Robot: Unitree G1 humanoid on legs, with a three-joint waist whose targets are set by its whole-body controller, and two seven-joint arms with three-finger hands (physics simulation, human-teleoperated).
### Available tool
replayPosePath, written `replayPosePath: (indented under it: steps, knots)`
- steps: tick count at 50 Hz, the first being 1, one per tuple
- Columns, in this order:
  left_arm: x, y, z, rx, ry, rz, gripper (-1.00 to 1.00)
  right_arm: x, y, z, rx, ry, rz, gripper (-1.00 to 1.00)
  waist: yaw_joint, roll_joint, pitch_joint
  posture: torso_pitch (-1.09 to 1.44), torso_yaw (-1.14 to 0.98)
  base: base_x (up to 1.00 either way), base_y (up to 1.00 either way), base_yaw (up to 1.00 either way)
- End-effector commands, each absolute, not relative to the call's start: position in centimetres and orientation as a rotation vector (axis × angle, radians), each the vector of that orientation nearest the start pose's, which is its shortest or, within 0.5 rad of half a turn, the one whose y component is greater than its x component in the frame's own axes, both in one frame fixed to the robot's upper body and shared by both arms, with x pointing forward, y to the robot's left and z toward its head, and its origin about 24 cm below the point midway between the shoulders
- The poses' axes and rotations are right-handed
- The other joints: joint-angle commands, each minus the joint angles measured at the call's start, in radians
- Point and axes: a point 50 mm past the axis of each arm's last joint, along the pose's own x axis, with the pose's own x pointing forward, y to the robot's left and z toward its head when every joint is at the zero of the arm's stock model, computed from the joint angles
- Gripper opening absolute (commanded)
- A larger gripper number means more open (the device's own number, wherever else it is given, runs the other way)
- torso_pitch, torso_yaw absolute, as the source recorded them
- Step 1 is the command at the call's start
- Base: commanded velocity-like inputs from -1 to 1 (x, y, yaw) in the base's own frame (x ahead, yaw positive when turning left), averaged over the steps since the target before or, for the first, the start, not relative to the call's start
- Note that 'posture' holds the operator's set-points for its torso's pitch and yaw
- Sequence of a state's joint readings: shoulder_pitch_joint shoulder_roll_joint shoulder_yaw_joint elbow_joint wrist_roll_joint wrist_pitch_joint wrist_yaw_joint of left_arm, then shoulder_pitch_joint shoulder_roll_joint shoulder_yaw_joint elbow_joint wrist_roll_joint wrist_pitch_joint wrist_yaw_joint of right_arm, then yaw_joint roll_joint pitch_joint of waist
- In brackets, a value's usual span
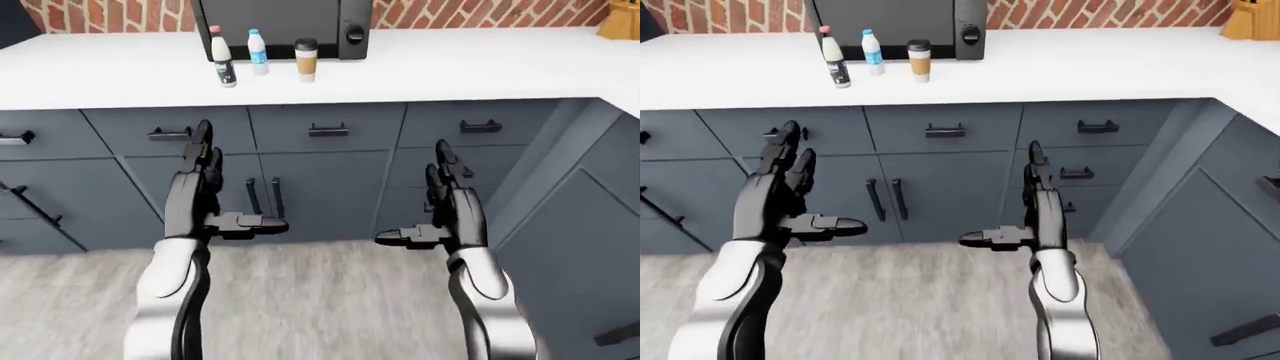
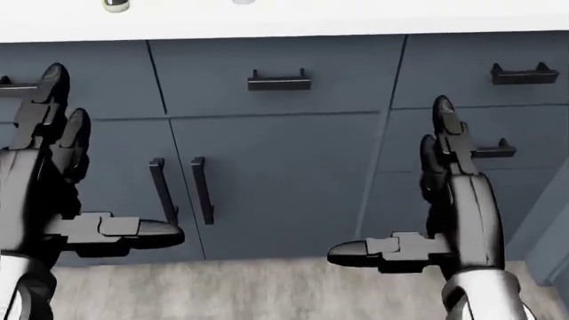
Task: Move the drinks to the dining counter.
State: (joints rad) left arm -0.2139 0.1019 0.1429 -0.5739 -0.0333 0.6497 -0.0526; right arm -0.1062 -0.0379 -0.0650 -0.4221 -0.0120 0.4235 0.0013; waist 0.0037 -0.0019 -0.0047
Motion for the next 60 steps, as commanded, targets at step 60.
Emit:
replayPosePath:
  steps: [60]
  knots:
    - [25.5, 18.1, 22.5, 0.093, -0.237, 0.01, 1.0, 24.7, -17.0, 20.5, 0.074, -0.338, 0.022, 1.0, 0.021, 0.047, 0.015, 0.0, 0.0, 0.3, 0.16, 0.11]
